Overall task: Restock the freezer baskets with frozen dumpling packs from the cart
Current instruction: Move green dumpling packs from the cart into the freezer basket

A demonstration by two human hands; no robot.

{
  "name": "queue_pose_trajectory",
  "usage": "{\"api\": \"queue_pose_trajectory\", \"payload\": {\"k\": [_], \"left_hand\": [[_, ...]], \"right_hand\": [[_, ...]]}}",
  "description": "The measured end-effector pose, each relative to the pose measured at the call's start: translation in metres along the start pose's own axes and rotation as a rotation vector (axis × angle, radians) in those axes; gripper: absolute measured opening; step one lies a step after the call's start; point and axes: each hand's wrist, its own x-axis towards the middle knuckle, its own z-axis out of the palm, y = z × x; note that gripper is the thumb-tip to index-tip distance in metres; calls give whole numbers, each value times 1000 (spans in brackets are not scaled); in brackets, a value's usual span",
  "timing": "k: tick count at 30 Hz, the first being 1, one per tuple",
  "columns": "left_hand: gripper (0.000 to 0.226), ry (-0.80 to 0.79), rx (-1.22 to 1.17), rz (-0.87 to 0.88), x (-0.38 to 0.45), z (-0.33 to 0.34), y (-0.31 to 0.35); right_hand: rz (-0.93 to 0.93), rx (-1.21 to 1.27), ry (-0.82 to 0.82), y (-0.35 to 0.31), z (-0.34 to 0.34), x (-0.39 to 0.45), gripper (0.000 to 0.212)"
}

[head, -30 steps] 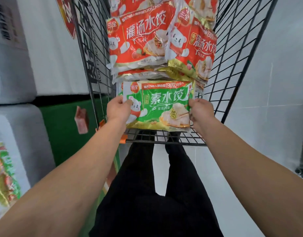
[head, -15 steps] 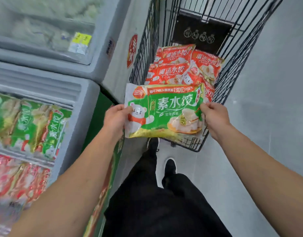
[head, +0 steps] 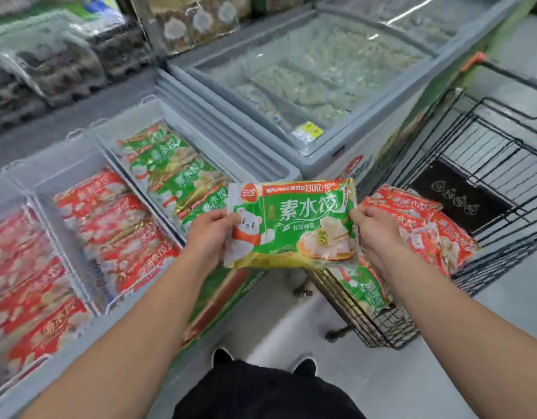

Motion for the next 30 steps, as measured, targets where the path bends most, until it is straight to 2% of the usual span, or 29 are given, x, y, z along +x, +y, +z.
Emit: {"api": "queue_pose_trajectory", "payload": {"k": [5, 9, 14, 22, 26, 30], "left_hand": [[19, 99, -60, 43, 3, -71, 12], [9, 174, -139, 44, 17, -154, 18], [15, 208, -156, 68, 47, -225, 28], [20, 289, -230, -17, 104, -283, 39], [26, 360, -252, -46, 150, -292, 49], [16, 423, -290, -90, 196, -287, 62]], "right_hand": [[-54, -51, -57, -42, 77, -16, 17], [-75, -72, -140, -64, 167, -32, 14], [-91, -107, -167, -83, 251, -36, 13], [-80, -161, -189, -113, 346, -12, 14], [-90, -214, -212, -129, 391, 29, 17], [-75, -281, -289, -144, 434, 84, 15]]}}
